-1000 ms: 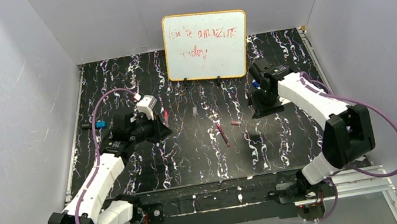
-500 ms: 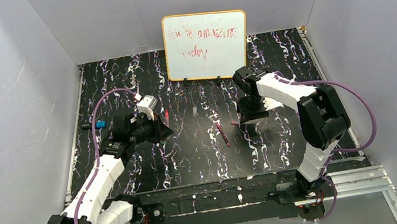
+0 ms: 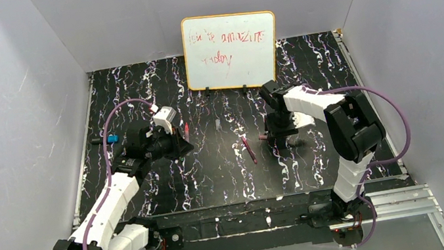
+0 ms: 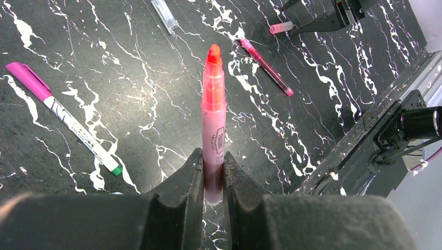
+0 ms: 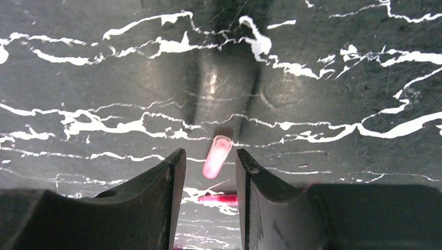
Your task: Insert the pens into the pen caps
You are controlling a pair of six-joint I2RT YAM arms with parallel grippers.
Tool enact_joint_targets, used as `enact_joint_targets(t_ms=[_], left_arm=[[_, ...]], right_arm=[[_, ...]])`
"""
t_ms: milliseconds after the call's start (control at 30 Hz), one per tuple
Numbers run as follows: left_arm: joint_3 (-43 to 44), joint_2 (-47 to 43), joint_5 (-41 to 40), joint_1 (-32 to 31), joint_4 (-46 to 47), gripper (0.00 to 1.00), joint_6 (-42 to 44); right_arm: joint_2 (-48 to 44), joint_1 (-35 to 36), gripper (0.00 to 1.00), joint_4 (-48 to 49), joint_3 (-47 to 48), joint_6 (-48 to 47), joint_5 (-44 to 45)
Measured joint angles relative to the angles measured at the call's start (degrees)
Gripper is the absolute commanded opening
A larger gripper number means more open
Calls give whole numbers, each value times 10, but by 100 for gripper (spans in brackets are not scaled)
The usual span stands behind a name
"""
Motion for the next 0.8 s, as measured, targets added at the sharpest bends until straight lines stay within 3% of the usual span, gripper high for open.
enact_joint_targets(t_ms=[233,500,800], left_arm=[[0,0,-2,-2,0,0,0],[0,1,-3,-3,-2,0,0],[0,1,-7,-3,-7,0,0]], right_arm=[[9,0,40,16,-18,4,-6],[13,0,16,23,-19,3,-19],[13,-1,8,26,-20,-10,-24]])
